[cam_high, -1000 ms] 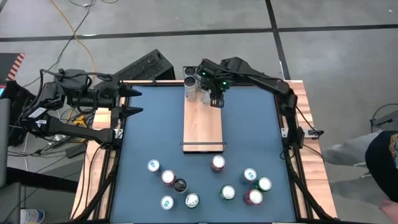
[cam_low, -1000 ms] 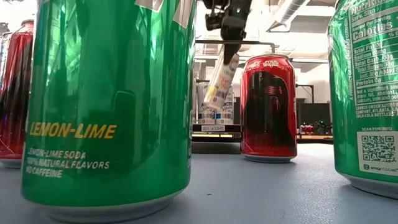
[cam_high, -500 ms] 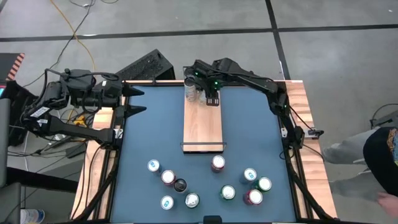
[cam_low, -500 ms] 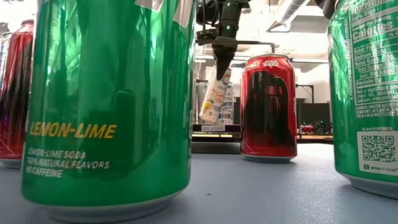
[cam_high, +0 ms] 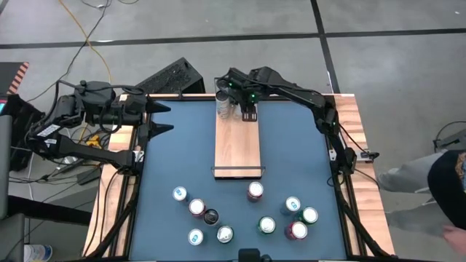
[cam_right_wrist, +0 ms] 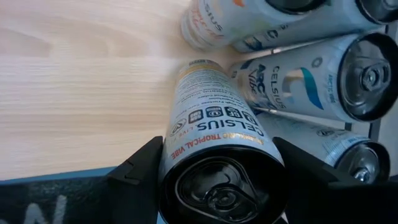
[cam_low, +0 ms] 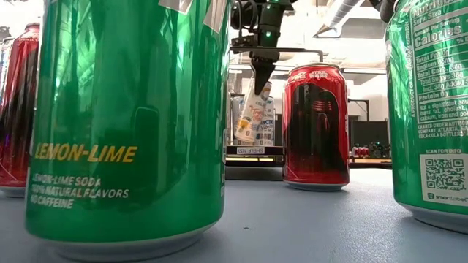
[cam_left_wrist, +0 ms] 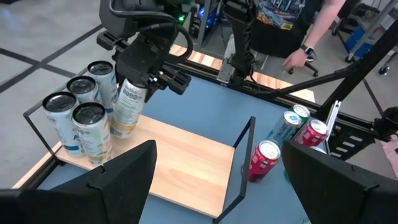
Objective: Place canned beverage on shelf
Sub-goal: Put the right white yellow soda can on the shelf aligned with the other white yellow soda can
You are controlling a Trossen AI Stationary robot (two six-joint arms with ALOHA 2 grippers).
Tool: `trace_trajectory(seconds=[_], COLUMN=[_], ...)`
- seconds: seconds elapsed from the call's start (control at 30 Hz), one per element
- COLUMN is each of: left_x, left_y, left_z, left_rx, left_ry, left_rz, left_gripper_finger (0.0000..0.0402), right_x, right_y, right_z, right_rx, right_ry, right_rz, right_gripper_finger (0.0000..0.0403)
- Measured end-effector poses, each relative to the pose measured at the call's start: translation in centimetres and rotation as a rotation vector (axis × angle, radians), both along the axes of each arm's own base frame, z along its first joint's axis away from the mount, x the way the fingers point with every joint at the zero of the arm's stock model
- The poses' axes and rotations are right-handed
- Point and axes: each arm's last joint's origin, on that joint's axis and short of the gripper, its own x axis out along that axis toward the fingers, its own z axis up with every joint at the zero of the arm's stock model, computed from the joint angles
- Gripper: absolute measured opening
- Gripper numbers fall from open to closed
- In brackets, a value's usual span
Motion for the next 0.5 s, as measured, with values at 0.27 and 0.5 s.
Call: trace_trajectory(seconds=[0.27,0.5], left_x=[0.01,0.01], left_y=[0.02,0.02], left_z=[0.0,0.0], left_rx=[0.017,0.02], left_ry=[0.004,0.004], left_rz=[0.0,0.0], left_gripper_finger=[0.0332,0.0332], right_x=[-0.14,-0.14], right_y=[-0.42,-0.6], right_z=[0.01,0.0], right_rx=[-0.002,0.013], right_ry=[-0.002,-0.013], right_rz=[0.0,0.013], right_gripper_finger=[0.0237,0.0238])
